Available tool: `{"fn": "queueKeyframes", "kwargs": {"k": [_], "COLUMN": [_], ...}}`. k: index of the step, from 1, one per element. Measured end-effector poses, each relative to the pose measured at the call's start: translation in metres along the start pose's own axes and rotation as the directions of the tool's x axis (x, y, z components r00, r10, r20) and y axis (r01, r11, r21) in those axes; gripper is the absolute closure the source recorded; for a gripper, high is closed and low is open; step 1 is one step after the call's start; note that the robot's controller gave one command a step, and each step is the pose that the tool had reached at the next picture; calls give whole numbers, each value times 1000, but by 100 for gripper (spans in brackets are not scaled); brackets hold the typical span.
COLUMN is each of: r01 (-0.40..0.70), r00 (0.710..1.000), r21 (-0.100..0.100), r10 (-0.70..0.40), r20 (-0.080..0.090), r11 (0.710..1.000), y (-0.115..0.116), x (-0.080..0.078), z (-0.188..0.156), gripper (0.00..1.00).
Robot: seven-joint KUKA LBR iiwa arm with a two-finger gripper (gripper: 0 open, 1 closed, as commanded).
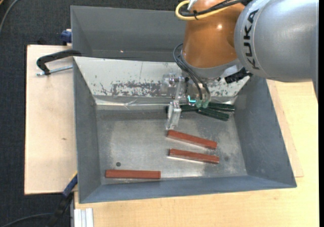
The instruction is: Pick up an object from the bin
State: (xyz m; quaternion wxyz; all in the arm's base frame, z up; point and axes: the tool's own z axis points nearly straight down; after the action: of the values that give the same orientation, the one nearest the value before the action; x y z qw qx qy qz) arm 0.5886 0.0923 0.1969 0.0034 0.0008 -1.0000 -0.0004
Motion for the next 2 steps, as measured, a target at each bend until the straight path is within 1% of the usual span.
{"fn": "queueKeyframes", "kwargs": {"k": [1,2], "r01": [177,573], "r00": [984,819], "r21": [3,4], "r10": [-177,-573], "r20": [4,8], "r11": [984,819], "y": [-58,-71], "x": [18,68], "z": [31,127], "gripper": [0,0]}}
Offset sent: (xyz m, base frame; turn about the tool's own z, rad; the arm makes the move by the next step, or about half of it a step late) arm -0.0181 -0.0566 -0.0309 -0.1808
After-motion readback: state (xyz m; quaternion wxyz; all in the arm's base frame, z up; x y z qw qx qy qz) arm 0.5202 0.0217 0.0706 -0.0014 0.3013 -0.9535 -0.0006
